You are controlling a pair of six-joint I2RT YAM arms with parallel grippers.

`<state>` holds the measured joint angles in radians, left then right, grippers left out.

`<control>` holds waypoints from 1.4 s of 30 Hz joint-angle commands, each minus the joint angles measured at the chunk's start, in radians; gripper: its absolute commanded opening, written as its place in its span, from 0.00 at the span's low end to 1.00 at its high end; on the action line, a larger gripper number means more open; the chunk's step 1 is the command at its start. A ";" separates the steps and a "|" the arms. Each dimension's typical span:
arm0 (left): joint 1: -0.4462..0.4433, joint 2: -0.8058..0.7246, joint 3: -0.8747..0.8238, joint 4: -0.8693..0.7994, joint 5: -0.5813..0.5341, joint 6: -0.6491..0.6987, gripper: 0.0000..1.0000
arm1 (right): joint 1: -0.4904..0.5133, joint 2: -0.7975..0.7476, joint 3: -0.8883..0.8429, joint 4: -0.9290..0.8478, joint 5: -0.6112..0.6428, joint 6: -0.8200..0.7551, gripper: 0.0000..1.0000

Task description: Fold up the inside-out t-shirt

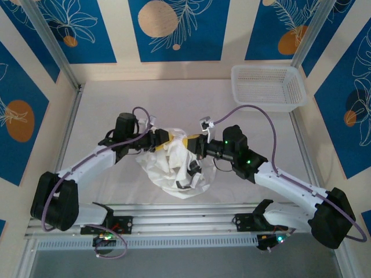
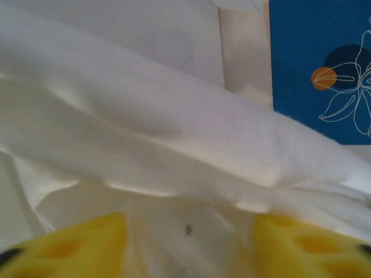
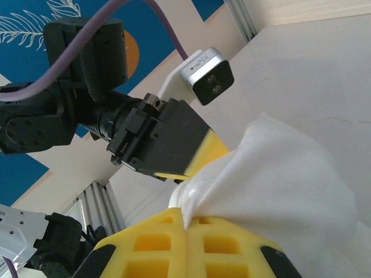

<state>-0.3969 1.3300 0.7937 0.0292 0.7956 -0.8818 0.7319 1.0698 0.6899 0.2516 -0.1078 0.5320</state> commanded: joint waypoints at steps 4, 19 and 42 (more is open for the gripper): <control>0.007 -0.163 0.118 -0.062 0.002 0.021 0.00 | -0.010 -0.003 -0.060 0.017 0.142 0.021 0.03; 0.016 -0.340 0.276 -0.692 -0.098 0.494 0.00 | -0.044 -0.032 -0.096 -0.049 -0.020 -0.026 0.50; 0.020 -0.603 0.336 -1.065 -0.952 0.359 0.00 | 0.133 0.568 0.264 -0.451 0.662 -0.158 0.30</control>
<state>-0.3862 0.7410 1.0470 -0.9054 0.1387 -0.4808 0.8921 1.7252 0.9920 -0.1738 0.4179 0.3191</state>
